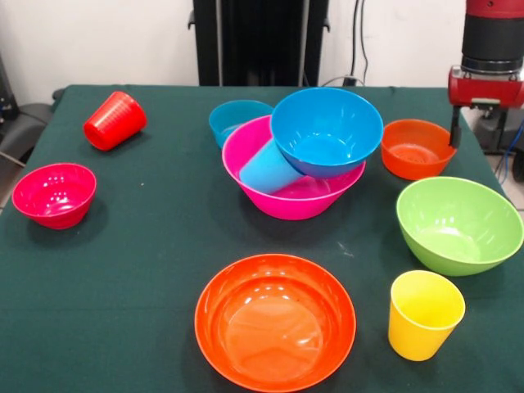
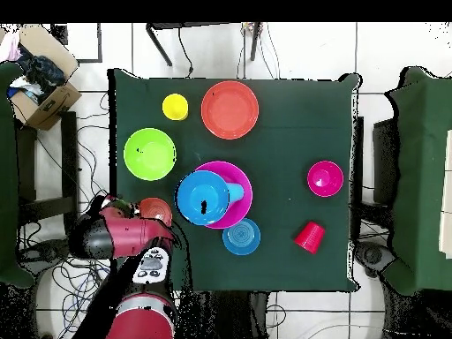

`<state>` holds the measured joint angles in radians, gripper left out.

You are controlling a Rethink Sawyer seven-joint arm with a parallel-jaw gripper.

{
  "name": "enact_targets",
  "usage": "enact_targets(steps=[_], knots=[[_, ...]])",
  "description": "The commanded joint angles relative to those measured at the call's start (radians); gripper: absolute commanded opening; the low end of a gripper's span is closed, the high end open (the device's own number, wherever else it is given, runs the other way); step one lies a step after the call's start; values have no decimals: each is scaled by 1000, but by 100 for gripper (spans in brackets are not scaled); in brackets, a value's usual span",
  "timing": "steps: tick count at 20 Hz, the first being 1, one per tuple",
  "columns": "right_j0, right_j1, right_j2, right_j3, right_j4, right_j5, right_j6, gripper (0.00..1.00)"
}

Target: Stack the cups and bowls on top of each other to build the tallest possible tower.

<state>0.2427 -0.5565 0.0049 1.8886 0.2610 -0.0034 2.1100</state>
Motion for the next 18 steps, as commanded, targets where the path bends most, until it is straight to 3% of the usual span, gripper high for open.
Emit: enact_targets(steps=[1, 9, 18], knots=[[40, 31, -26, 42, 38, 107, 171, 100], [59, 49, -73, 35, 26, 124, 152, 100], [53, 93, -58, 36, 18, 53, 161, 100]])
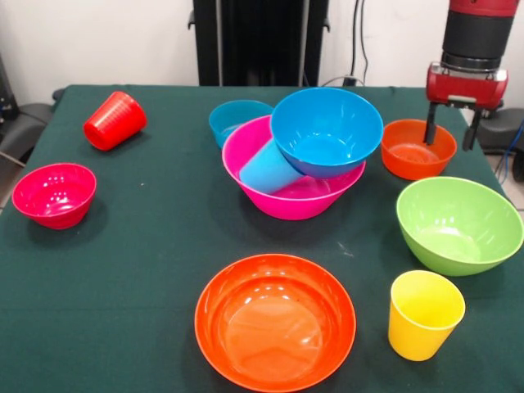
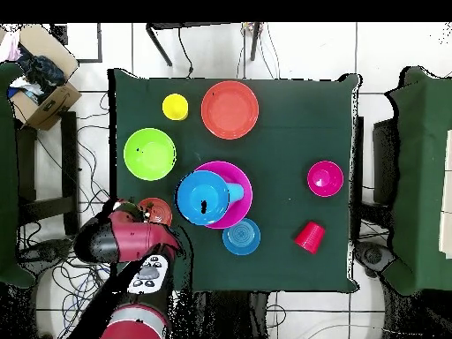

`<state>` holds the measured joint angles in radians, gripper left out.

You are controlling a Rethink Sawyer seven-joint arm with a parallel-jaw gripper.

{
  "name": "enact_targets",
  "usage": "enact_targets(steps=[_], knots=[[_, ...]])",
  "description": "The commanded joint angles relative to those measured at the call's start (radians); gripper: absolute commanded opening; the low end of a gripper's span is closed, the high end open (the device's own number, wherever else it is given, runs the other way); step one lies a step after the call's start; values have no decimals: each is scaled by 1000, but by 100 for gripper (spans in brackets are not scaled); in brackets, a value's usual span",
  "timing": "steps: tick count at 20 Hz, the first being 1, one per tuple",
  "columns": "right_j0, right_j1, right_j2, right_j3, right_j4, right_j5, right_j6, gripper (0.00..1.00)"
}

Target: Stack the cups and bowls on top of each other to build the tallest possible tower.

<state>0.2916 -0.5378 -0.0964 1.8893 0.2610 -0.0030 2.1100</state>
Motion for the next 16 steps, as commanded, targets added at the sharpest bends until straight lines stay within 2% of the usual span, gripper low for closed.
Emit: enact_targets(steps=[1, 16], knots=[[2, 80, 48, 36, 17, 41, 164, 100], [-23, 113, 91, 28, 21, -10, 187, 100]])
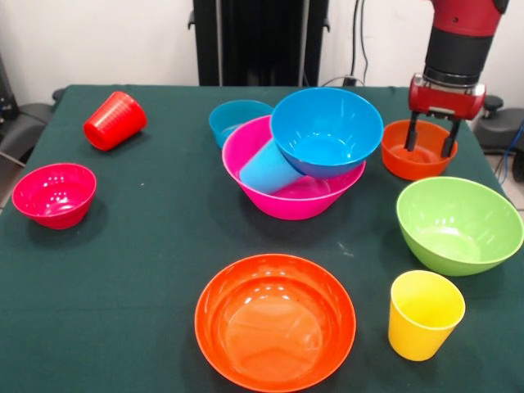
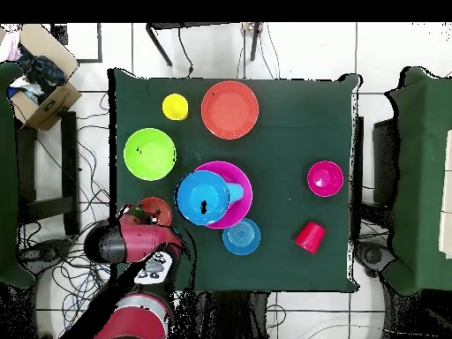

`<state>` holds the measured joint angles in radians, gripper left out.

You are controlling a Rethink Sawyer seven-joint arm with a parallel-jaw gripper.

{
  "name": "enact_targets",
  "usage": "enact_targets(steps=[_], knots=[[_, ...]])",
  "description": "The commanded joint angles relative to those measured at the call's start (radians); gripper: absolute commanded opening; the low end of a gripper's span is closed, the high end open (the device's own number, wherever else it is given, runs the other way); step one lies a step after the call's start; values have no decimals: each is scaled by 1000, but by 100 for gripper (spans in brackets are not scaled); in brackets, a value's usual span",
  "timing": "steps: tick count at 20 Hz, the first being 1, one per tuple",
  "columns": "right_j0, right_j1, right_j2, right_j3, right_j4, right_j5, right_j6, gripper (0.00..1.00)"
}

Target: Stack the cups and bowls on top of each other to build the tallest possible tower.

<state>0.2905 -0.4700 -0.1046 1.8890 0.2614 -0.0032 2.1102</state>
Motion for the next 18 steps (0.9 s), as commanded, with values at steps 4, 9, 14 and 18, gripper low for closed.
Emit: enact_targets(steps=[4, 9, 14, 18], knots=[[-25, 19, 106, 35, 25, 17, 187, 100], [-28, -11, 110, 45, 29, 44, 186, 100], [-20, -64, 101, 69, 30, 89, 181, 100], [-12, -89, 91, 68, 33, 125, 172, 100]])
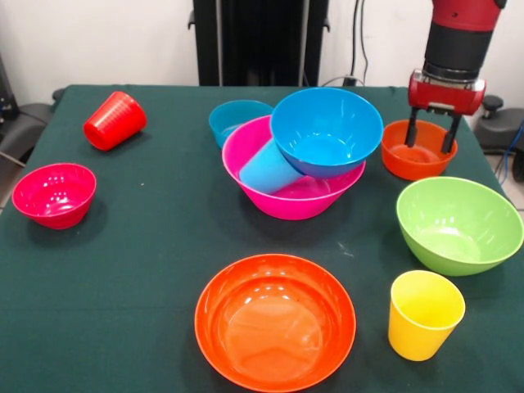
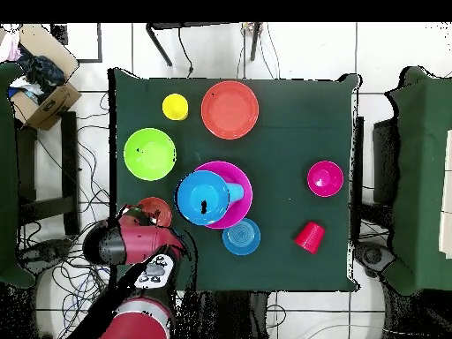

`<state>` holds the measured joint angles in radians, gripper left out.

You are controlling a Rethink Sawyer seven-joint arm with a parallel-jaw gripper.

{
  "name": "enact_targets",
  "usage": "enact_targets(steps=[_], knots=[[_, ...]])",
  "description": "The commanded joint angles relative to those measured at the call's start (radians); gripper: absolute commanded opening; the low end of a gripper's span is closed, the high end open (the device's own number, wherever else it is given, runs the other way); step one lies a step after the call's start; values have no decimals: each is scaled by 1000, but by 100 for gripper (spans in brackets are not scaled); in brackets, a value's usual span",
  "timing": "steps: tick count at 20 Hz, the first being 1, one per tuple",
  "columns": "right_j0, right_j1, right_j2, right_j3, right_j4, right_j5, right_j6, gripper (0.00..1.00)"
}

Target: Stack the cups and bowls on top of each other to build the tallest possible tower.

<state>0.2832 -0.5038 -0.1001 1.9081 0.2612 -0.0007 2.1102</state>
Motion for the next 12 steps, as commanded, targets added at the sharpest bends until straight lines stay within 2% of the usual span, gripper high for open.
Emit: enact_targets(steps=[1, 4, 12], knots=[[-5, -59, 84, 45, 34, 131, 170, 100], [-6, -61, 87, 36, 32, 124, 167, 100], [32, -2, 58, -23, 33, 103, 153, 100]])
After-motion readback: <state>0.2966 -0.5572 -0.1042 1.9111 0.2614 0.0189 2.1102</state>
